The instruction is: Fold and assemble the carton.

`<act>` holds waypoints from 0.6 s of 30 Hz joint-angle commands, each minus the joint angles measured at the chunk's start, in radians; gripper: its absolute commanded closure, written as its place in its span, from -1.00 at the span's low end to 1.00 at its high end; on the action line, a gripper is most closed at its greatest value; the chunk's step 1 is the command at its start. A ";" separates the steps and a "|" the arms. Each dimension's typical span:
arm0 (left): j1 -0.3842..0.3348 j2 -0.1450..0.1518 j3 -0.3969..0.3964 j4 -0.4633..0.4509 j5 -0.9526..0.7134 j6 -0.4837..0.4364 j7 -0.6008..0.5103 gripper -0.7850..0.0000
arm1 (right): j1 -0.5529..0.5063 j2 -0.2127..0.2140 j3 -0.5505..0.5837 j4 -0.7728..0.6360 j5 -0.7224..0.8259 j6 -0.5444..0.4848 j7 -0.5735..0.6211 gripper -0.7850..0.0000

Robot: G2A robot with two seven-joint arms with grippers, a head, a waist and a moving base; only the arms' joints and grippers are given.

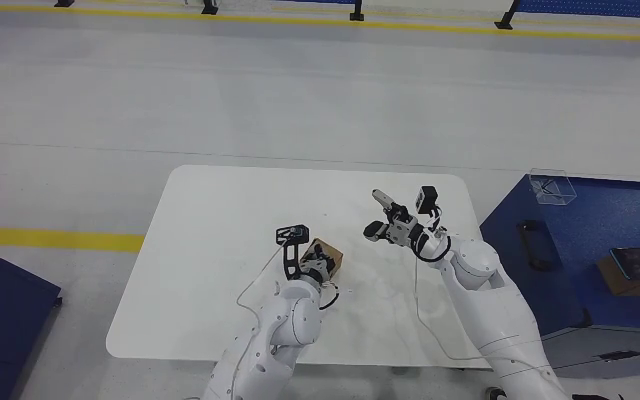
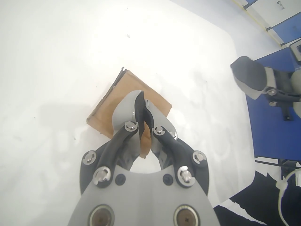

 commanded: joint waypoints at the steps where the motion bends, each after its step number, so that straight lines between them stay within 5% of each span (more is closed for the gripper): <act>1: 0.009 0.001 -0.003 -0.016 0.007 -0.003 -0.004 1.00 | 0.000 0.000 0.000 0.000 0.000 0.000 0.000 -1.00; 10: -0.004 -0.004 -0.009 0.021 0.013 -0.006 0.004 1.00 | 0.000 0.000 0.000 0.000 0.000 0.000 0.000 -1.00; 18: 0.158 0.024 -0.085 -0.294 0.070 -0.055 0.056 1.00 | 0.000 0.000 0.000 0.000 0.000 0.000 0.000 -1.00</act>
